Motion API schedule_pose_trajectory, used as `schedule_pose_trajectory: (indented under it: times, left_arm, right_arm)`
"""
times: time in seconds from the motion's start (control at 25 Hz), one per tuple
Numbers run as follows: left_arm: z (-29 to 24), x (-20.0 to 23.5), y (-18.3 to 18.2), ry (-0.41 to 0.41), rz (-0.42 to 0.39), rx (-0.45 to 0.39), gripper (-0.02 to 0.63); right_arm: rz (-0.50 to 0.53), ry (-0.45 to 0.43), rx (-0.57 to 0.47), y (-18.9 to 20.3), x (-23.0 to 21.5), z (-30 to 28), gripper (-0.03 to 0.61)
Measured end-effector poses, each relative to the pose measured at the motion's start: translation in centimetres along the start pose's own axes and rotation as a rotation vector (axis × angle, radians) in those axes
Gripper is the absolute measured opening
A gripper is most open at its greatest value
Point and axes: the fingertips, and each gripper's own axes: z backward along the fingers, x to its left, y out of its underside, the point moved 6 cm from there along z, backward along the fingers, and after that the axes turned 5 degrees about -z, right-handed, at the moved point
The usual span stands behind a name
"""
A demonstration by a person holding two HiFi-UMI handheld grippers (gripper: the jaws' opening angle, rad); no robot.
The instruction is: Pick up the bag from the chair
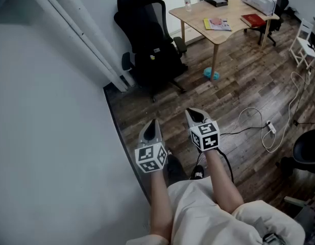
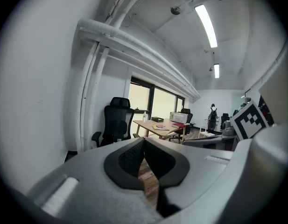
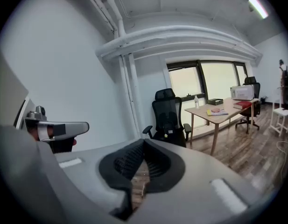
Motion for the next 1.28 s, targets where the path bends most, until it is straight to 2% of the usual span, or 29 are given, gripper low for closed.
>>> schedule_pose_trajectory:
  times: [0.2, 0.4, 0.52, 0.88, 1.0, 1.12, 1.28]
  left_arm:
    - [-0.7, 1.1, -1.5, -0.013, 0.027, -0.023, 0.008]
    - [-2.8, 2.8, -1.9, 0.023, 0.043, -0.026, 0.008]
    - [-4.3, 4.6, -1.2, 0.052, 0.058, -0.001, 0.008]
    - [-9.9, 13.2, -1.9, 0.131, 0.097, 0.019, 0.006]
    - [-11.6, 16.4, -2.5, 0.146, 0.110, -0.019, 0.006]
    - [-13.0, 19.9, -3.1, 0.152, 0.102, -0.064, 0.008]
    - [-14.9, 23.5, -3.0, 0.192, 0.099, -0.052, 0.008]
  right_arm:
    - [-0.020, -0.022, -0.006, -1.3, -0.6, -0.8, 0.000]
    - [-0.027, 0.018, -0.002, -2.1, -0.8, -2.9, 0.000]
    - [-0.021, 0.049, 0.005, -2.6, -0.8, -4.7, 0.000]
    - [0.003, 0.114, 0.045, -4.6, 1.5, -11.5, 0.000]
    - [0.030, 0.134, 0.058, -5.4, 2.8, -13.9, 0.000]
    - [0.033, 0.157, 0.039, -6.0, 4.2, -16.3, 0.000]
    - [-0.007, 0.135, -0.021, -6.4, 5.9, -18.8, 0.000]
